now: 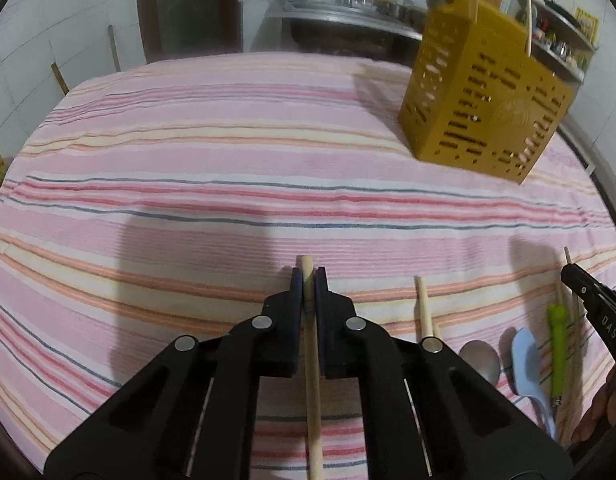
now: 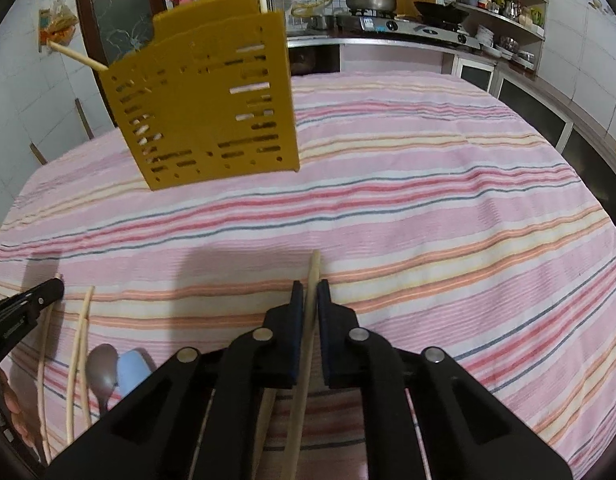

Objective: Organize utensils

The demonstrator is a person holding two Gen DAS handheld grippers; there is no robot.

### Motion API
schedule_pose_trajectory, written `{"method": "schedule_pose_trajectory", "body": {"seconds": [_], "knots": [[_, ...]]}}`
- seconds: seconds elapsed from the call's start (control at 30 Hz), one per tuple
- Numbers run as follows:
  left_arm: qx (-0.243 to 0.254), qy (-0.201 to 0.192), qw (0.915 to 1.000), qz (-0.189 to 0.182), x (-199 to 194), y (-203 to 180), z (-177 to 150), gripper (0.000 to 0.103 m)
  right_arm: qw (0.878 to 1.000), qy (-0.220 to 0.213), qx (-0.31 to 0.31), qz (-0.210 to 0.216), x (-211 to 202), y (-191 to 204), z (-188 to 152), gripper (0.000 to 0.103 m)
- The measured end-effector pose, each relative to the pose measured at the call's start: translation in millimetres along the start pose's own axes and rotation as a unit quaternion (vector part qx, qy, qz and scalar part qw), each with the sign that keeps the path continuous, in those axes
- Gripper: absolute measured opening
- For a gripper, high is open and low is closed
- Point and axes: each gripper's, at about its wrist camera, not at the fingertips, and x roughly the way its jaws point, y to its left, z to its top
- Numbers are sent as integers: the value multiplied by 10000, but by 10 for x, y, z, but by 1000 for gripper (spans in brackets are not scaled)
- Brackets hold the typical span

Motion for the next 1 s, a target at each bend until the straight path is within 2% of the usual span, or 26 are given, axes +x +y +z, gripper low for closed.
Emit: {"method": "schedule_pose_trajectory", "body": {"seconds": [0.07, 0.23, 0.37, 0.5, 0.63, 0.8, 1.0], "knots": [[-30, -163, 9999, -30, -90, 6, 0, 5, 9998, -174, 34, 56, -106, -35, 14, 7], [9, -1057, 9944, -50, -577, -42, 14, 5, 9967, -776, 111, 214, -451, -119, 86, 6], [76, -1848, 9827, -34, -1005, -106, -22, 4, 9908, -1296, 137, 368, -761, -169, 127, 6], [15, -2294, 9733, -69, -1315, -125, -105, 5, 9816, -1805, 52, 615, -1013, -167, 79, 6], [4, -2618, 9651, -35, -1548, -137, -205, 5, 9718, -2243, 3, 724, -1200, -198, 1, 6], [-12, -2750, 9615, -7, -1682, -103, -320, 5, 9632, -2555, 54, 830, -1305, -243, -103, 6], [20, -2960, 9552, 53, -1794, -105, -460, 5, 9606, -2655, -2, 824, -1356, -251, -207, 6]]}}
